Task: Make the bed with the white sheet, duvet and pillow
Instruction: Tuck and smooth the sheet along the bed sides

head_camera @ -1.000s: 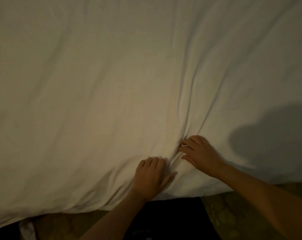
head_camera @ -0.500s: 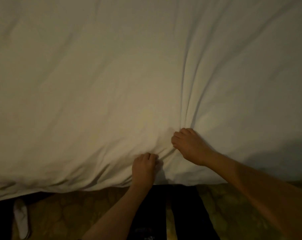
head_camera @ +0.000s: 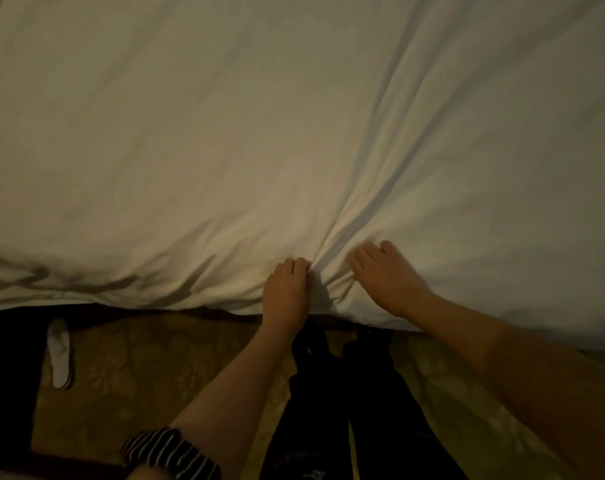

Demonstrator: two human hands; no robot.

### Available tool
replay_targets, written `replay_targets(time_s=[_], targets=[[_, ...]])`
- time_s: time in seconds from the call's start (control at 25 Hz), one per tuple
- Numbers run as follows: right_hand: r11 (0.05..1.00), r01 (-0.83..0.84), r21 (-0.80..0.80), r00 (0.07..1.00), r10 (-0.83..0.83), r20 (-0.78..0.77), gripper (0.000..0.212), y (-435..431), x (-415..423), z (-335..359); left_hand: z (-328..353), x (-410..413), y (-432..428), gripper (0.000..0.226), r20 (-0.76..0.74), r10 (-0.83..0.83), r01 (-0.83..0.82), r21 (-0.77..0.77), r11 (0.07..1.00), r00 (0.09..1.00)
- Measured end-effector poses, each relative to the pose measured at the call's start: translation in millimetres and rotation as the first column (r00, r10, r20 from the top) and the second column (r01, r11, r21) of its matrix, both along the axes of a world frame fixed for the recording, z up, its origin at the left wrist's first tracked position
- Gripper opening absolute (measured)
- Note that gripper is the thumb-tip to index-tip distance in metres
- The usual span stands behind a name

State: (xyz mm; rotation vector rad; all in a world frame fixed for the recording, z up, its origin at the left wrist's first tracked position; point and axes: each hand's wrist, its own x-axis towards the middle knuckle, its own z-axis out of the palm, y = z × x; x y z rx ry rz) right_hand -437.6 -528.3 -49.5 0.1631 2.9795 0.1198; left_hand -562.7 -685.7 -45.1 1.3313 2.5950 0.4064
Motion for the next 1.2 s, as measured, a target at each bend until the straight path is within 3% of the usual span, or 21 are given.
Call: replay_targets(time_s=[0.28,0.44,0.6,0.8,0.96,1.08,1.2], targets=[[0.962,-0.135,-0.239,0.986,0.107,-0.128,0.027,0,28,18,20,-1,-5,0.016,0.016,-0.16,0.159,0.065,0.985,0.987],[0.964,-0.09,-0.25,0.996,0.082,-0.045,0.025,5,51,24,4,9,-11,0.024,-0.019,-0.315,0.315,-0.018,0.949,0.949],[0.977,-0.028,-0.214,0.999,0.031,0.015,0.036,-2,46,13,3,20,-20,0.027,0.033,-0.205,0.207,-0.074,0.976,0.978],[0.966,-0.059,-0.251,0.994,0.08,0.076,0.033,-4,71,10,15,-6,-18,0.028,-0.031,-0.319,0.315,-0.087,0.945,0.947],[0.89,0.12,-0.439,0.992,-0.123,0.021,0.01,-26,60,21,22,-46,3,0.027,-0.101,-0.26,0.264,0.026,0.964,0.96],[0.888,0.217,-0.406,0.938,-0.305,-0.166,0.026,0,-2,36,24,-79,38,0.031,-0.191,-0.247,0.263,0.064,0.963,0.95],[0.85,0.405,-0.337,0.842,-0.49,-0.225,0.043,51,-84,36,16,-105,88,0.059,-0.187,-0.22,0.213,-0.055,0.975,0.957]])
